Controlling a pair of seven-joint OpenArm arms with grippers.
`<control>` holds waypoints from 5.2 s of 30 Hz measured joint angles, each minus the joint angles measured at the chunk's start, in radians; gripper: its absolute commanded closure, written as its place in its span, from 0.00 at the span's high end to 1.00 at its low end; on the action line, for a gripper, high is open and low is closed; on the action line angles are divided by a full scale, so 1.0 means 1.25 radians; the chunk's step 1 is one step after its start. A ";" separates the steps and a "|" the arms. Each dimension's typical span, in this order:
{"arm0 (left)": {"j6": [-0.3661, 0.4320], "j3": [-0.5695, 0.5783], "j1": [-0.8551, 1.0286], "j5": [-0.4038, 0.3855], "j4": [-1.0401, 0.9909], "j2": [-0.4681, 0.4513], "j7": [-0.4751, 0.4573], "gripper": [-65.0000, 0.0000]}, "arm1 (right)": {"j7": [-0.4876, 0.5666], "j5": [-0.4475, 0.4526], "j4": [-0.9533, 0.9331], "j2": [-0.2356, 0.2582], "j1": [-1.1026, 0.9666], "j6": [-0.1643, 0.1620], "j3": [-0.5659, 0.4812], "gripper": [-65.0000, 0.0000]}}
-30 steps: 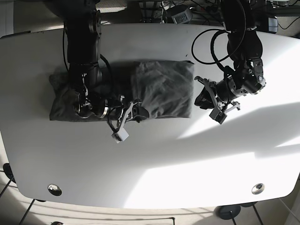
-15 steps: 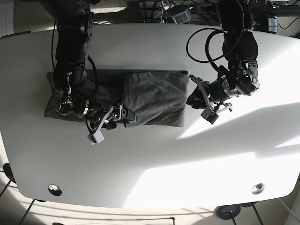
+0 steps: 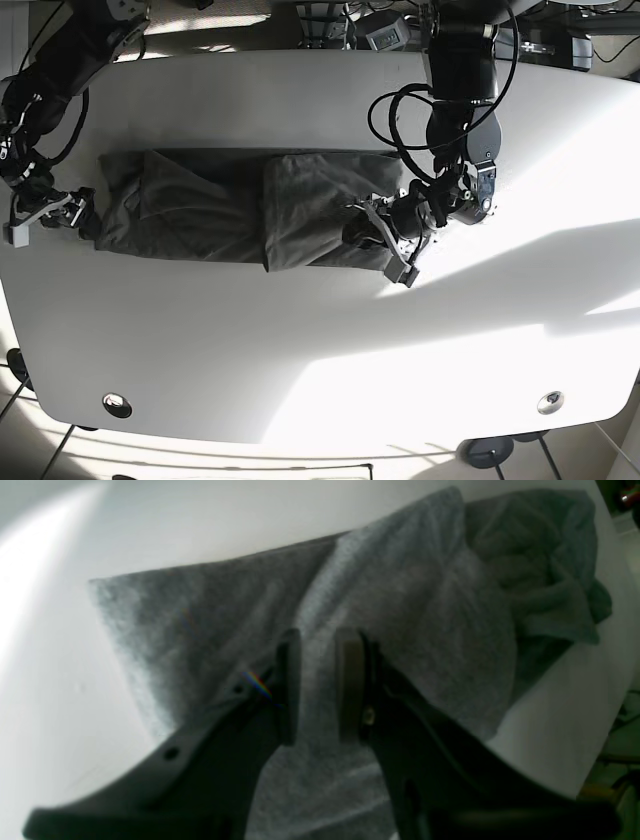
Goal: Fold the T-shirt properly
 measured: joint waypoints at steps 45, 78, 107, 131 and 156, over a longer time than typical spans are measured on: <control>-0.043 0.045 -0.002 -0.027 -0.139 -0.076 -0.110 0.15 | -0.215 0.001 0.529 -0.306 -0.076 0.004 -0.210 0.03; -0.036 -0.037 0.048 -0.119 0.009 -0.063 -0.091 0.15 | 0.219 0.009 0.151 -0.302 -0.035 -0.072 -0.729 1.00; -0.037 -0.123 0.189 -0.138 0.149 -0.245 -0.086 0.15 | 0.221 0.052 0.015 -0.275 0.099 -0.072 -0.832 1.00; -0.037 -0.179 0.279 -0.133 0.211 -0.267 -0.095 0.15 | 0.593 -0.070 -0.372 -0.284 0.275 -0.183 -1.164 0.36; -0.037 -0.178 0.277 -0.132 0.211 -0.267 -0.095 0.15 | 0.607 -0.072 -0.281 -0.280 0.234 -0.186 -1.166 0.03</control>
